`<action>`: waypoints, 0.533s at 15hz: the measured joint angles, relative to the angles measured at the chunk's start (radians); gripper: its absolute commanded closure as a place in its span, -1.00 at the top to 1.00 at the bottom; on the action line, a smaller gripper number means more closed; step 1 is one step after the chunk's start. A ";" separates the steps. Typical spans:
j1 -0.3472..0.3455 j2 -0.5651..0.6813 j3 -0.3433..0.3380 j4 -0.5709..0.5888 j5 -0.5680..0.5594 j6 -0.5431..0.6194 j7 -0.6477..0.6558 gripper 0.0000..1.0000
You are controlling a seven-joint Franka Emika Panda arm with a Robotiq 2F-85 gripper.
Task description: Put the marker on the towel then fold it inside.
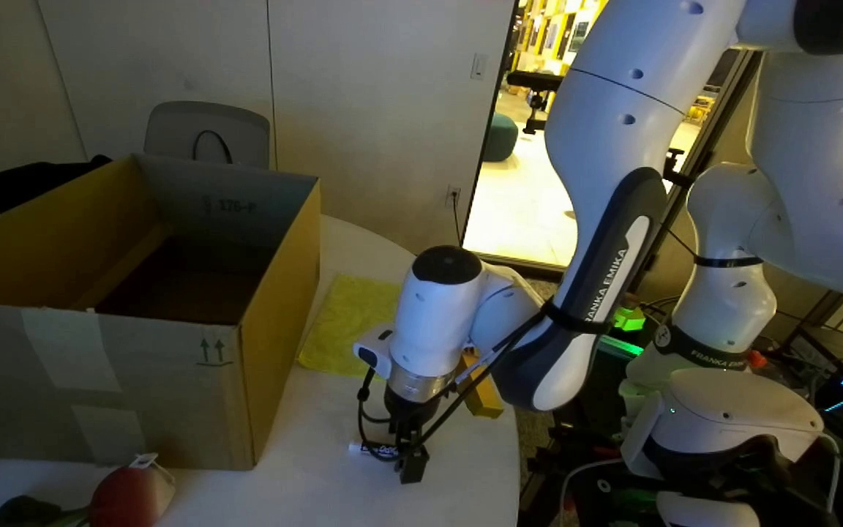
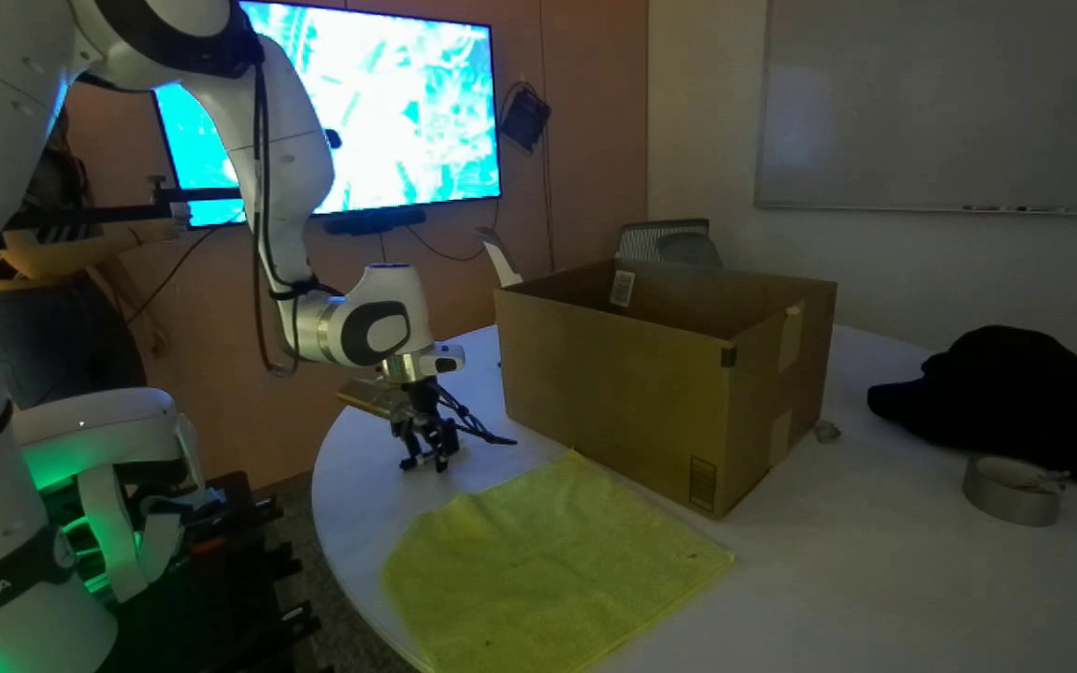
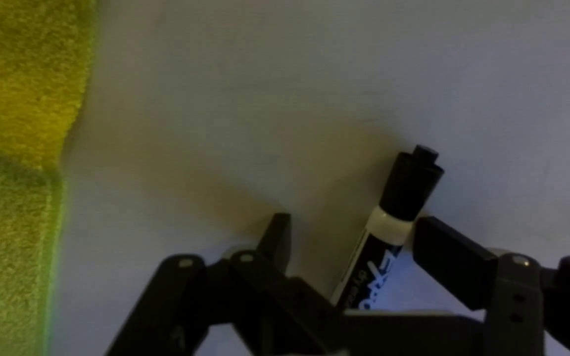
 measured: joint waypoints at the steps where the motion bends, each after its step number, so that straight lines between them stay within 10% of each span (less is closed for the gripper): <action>1: 0.000 0.000 -0.005 0.002 0.000 0.000 0.003 -0.40; 4: 0.000 -0.010 -0.020 0.001 -0.002 -0.014 0.004 -0.89; 8: -0.006 -0.067 -0.034 -0.031 -0.019 -0.100 0.004 -0.85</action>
